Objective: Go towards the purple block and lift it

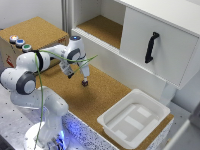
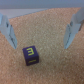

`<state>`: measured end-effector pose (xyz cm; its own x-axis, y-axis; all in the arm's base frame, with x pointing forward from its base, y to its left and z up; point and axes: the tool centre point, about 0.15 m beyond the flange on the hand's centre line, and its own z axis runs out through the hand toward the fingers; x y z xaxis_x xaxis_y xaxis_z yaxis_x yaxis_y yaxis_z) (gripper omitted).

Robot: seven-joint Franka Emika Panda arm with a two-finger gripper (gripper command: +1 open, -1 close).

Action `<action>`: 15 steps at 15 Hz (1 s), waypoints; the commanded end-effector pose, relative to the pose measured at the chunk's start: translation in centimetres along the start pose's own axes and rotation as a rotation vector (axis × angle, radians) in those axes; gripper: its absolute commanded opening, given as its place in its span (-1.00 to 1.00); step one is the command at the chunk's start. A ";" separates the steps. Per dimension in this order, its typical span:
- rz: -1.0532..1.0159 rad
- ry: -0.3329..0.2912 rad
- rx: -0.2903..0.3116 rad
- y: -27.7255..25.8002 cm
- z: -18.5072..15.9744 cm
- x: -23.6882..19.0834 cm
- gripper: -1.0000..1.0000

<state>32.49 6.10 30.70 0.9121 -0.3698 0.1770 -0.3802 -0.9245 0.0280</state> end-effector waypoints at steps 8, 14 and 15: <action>-0.349 0.056 0.063 0.3 2.9 -2.4 1.00; -0.349 0.056 0.063 0.3 2.9 -2.4 1.00; -0.349 0.056 0.063 0.3 2.9 -2.4 1.00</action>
<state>31.41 7.03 28.24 0.9853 -0.0534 0.1623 -0.0653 -0.9955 0.0687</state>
